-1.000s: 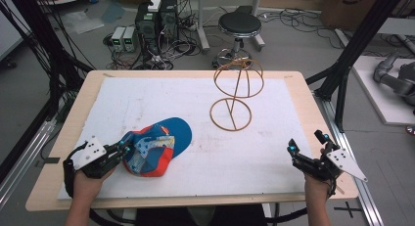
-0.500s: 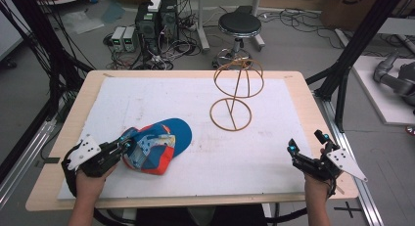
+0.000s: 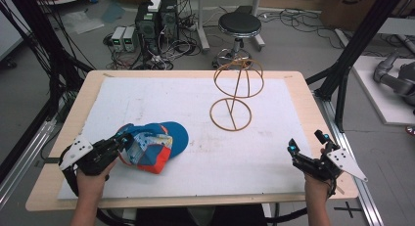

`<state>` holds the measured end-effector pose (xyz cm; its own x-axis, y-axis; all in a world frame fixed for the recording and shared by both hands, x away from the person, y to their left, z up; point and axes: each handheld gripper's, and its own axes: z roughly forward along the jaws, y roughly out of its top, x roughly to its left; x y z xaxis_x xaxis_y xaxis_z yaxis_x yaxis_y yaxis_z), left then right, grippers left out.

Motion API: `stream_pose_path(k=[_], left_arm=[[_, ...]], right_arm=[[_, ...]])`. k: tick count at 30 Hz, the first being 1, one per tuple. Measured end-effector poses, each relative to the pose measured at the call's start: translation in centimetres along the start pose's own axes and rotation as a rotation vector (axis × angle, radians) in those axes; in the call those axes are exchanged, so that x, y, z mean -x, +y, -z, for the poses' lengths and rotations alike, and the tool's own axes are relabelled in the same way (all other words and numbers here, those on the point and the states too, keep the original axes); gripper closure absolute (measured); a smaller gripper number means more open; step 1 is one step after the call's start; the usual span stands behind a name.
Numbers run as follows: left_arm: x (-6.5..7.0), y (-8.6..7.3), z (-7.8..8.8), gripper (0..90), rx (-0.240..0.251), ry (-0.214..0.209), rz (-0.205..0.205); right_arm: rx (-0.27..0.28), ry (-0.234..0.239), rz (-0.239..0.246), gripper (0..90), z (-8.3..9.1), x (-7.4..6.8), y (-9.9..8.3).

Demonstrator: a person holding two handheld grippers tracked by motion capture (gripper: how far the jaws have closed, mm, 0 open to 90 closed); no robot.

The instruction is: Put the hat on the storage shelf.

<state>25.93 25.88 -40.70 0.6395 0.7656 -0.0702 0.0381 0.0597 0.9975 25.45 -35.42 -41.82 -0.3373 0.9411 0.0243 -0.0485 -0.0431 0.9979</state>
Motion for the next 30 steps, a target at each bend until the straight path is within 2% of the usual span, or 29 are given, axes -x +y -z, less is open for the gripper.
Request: stream_pose_path(k=[6,11,15,22,26,30], left_arm=[[0.3,0.6,-0.2,89.3,0.042,0.009,0.022],[0.8,1.3,-0.5,89.3,0.058,0.013,0.014],[1.0,1.8,-0.7,89.4,0.084,0.02,0.034],[1.6,3.2,-1.2,89.4,0.112,0.024,0.032],[2.0,4.1,-1.5,89.4,0.12,0.03,0.011],[2.0,5.0,-1.8,89.4,0.151,0.035,0.032]], right_arm=[[0.0,0.001,0.005,4.4,-0.1,0.0,-0.1],[-0.001,-0.003,0.002,4.4,0.0,0.0,0.0],[0.0,-0.001,0.001,4.4,0.0,0.0,0.0],[-0.009,-0.006,0.001,4.5,-0.1,0.0,-0.1],[-0.007,-0.006,-0.002,4.4,-0.1,0.0,-0.1],[-0.012,-0.011,-0.004,4.4,-0.1,0.0,-0.1]])
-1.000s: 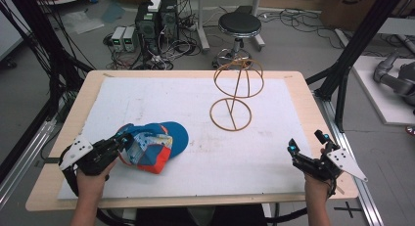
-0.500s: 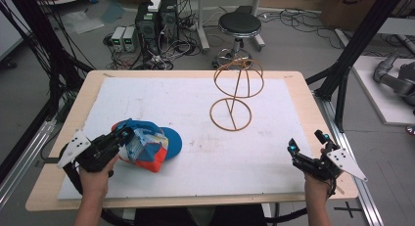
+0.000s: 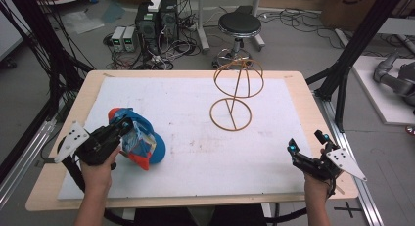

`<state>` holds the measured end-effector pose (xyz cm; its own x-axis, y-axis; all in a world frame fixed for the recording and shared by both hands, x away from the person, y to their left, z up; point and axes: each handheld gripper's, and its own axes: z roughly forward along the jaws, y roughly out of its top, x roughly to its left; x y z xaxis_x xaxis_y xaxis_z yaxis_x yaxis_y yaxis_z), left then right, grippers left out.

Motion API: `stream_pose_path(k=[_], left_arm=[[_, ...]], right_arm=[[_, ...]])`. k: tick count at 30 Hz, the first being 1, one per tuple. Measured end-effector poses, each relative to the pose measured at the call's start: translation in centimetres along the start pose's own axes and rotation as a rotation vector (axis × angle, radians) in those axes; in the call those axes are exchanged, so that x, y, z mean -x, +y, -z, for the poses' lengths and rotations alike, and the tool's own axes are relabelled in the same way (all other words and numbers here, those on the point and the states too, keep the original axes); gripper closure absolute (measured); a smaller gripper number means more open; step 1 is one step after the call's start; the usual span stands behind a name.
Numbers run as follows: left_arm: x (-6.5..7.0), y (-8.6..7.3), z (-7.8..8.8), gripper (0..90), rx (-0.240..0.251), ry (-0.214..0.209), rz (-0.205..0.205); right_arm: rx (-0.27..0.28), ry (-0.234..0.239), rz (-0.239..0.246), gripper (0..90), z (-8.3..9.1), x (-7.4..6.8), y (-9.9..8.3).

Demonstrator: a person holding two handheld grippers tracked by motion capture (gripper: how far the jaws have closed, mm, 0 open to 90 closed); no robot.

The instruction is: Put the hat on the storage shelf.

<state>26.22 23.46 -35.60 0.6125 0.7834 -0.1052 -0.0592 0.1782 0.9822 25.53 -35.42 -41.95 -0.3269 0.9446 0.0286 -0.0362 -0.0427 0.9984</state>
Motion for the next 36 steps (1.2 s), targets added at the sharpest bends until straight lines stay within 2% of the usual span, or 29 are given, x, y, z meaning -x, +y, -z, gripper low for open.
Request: stream_pose_path(k=[3,9,16,25,31,36], left_arm=[[0.1,0.5,-0.4,89.4,0.015,0.003,0.012],[0.7,2.1,-1.5,89.4,0.022,-0.007,-0.011],[2.3,4.1,-3.5,89.4,0.028,-0.042,-0.041],[4.0,6.2,-5.9,89.5,0.066,-0.072,-0.04],[4.7,7.6,-7.1,89.5,0.09,-0.077,-0.049],[5.3,8.7,-8.2,89.4,0.121,-0.083,-0.035]], right_arm=[[0.002,0.002,-0.003,4.4,0.0,0.0,0.0],[0.002,0.002,-0.001,4.4,0.0,0.0,0.0],[0.008,0.003,0.004,4.4,0.0,0.1,0.0],[0.012,0.007,0.002,4.4,-0.1,0.0,0.1],[0.01,0.009,-0.003,4.5,-0.1,0.0,0.1],[0.011,0.009,-0.003,4.4,-0.1,0.0,0.1]])
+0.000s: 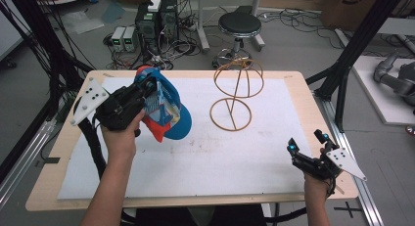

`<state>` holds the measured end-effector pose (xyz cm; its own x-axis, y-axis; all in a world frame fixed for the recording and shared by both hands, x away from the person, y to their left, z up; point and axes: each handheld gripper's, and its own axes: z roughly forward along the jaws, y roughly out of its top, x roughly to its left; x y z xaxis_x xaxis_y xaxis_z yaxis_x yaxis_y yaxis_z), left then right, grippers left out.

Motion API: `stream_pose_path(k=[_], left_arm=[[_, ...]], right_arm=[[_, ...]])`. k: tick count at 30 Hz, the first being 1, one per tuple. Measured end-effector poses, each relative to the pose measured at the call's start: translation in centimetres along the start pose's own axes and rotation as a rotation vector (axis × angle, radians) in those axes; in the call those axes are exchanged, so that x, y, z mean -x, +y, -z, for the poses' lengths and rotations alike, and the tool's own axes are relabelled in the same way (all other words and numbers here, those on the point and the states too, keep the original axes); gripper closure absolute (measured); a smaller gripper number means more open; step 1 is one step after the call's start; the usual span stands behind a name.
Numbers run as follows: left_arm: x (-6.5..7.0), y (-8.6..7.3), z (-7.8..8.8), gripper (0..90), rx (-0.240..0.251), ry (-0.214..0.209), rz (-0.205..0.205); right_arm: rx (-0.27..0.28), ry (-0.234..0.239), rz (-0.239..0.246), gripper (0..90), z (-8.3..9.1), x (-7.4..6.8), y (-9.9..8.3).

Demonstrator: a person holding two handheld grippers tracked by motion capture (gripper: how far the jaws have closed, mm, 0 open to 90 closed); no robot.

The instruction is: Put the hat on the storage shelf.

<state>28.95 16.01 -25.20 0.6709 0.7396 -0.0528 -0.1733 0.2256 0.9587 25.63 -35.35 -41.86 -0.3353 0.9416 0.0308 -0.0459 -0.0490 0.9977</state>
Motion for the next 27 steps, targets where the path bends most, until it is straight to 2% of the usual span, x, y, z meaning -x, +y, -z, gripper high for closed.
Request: stream_pose_path(k=[8,12,21,27], left_arm=[[0.6,2.5,-2.6,89.5,0.038,0.001,-0.028],[0.9,3.5,-4.0,89.5,0.059,0.006,-0.03],[1.8,4.4,-7.6,89.5,0.094,-0.002,0.007],[2.7,4.9,-10.2,89.5,0.111,-0.004,0.013]], right_arm=[[0.001,0.0,0.001,4.5,0.0,0.0,0.0],[0.001,-0.001,-0.005,4.4,0.0,0.0,0.0],[0.002,0.006,-0.013,4.4,0.0,-0.1,0.0],[0.004,0.012,-0.013,4.4,0.1,-0.2,-0.1]])
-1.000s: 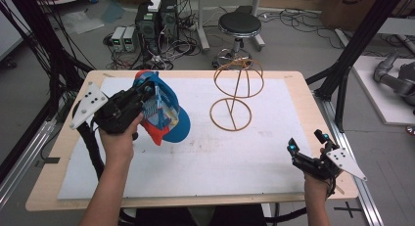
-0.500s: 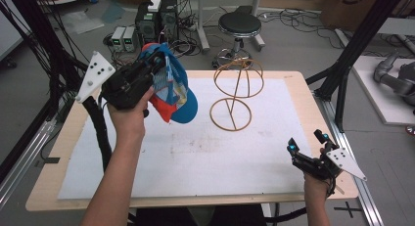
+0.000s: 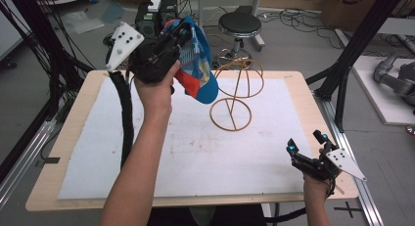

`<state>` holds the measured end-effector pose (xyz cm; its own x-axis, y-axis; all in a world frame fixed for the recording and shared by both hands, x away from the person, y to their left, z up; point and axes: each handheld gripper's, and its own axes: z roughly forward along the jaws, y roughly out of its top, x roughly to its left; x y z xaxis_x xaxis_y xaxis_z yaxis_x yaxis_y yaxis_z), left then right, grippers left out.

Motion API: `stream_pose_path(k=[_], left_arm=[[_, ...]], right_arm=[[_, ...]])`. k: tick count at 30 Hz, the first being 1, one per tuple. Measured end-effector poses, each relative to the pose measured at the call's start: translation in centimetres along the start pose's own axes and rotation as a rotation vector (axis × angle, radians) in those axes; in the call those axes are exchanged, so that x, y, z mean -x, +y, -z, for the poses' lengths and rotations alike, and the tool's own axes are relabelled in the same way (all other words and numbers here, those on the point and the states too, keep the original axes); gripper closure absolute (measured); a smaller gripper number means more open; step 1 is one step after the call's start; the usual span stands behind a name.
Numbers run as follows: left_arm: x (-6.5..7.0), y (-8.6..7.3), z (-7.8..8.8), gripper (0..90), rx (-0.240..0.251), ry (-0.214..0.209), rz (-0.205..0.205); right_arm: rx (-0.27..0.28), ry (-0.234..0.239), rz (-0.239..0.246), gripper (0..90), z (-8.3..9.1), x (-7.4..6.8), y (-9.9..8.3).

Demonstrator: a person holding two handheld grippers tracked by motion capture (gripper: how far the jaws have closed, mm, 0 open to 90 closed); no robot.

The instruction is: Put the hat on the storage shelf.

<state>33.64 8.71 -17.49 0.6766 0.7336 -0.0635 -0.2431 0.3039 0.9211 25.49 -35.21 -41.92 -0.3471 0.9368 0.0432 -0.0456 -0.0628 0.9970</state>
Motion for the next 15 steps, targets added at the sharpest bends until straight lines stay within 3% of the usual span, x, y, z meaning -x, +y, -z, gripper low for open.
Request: stream_pose_path(k=[15], left_arm=[[2.1,-0.7,-6.7,89.5,0.034,-0.055,0.024]], right_arm=[[-0.006,-0.01,-0.006,4.4,1.6,0.3,0.0]])
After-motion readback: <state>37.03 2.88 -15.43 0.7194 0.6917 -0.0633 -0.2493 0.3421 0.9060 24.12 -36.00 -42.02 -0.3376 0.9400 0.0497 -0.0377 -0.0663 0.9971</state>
